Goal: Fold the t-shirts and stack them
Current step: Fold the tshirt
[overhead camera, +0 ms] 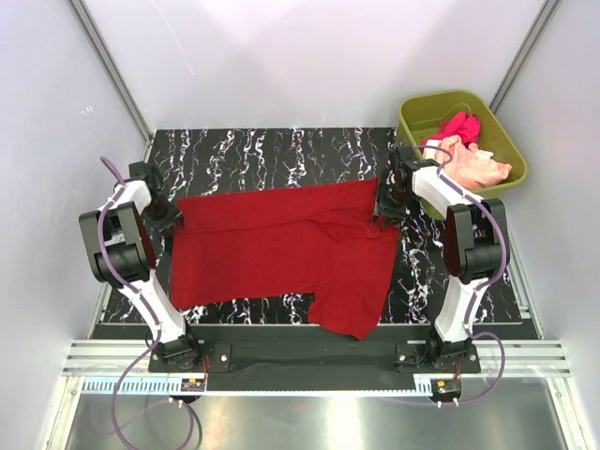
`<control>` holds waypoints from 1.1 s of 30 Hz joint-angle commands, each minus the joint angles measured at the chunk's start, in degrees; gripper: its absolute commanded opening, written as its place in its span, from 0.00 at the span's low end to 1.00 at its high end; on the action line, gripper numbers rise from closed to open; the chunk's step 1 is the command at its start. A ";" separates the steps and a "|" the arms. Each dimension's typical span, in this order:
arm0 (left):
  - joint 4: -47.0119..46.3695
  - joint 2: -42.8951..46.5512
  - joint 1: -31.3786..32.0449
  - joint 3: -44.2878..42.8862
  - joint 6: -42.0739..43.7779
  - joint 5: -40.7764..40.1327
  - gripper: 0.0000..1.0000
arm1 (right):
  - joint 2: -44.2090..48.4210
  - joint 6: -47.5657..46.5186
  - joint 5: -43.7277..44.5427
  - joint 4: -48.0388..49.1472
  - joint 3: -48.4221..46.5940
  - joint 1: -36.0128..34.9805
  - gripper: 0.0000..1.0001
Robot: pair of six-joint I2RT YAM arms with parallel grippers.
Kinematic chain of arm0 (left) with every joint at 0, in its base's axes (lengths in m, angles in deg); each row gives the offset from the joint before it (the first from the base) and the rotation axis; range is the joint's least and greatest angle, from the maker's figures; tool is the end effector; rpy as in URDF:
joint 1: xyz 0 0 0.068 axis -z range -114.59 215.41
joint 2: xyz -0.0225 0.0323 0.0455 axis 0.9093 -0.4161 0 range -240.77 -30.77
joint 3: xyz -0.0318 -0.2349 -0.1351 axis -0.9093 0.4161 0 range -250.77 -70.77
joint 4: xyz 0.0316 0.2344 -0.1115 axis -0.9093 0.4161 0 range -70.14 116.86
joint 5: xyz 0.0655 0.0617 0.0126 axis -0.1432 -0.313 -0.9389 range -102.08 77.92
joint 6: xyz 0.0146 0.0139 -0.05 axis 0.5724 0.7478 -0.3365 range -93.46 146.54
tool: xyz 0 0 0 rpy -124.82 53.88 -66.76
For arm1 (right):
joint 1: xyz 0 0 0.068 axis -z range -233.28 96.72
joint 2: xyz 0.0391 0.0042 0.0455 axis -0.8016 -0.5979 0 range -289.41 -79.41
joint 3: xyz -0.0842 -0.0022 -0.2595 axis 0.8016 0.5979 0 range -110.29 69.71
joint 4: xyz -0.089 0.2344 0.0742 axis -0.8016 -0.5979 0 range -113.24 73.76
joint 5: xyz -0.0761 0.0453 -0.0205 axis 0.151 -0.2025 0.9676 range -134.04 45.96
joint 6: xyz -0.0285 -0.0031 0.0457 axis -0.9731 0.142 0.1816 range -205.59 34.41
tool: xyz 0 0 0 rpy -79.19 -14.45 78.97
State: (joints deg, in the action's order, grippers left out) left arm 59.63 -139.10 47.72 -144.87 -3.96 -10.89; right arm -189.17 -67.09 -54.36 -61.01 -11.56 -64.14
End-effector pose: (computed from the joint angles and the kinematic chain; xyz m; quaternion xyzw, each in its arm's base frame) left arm 0.3523 0.1115 0.1707 -0.4029 0.9045 -0.0258 0.1372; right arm 0.3766 0.0787 0.1935 0.0525 0.9840 0.1229 0.1177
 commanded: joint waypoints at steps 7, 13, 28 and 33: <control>-0.66 -0.83 -0.24 -2.27 0.44 0.22 0.19 | 0.86 1.71 -0.92 -0.40 0.50 -0.22 0.42; -0.13 -0.04 -0.24 -1.83 0.53 -0.31 0.04 | 0.68 1.98 -0.31 0.13 1.82 -0.22 0.40; 0.49 1.63 -0.32 -1.83 0.88 -0.13 0.00 | -4.41 1.01 1.98 1.44 1.38 -0.22 0.33; 0.66 1.55 -0.32 -2.01 0.88 0.13 0.00 | -4.77 0.92 2.33 1.36 1.12 -0.22 0.40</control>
State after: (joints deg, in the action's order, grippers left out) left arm 60.09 -140.31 47.72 -145.31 -3.68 -10.76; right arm -193.65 -65.86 -53.55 -60.60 -10.05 -64.14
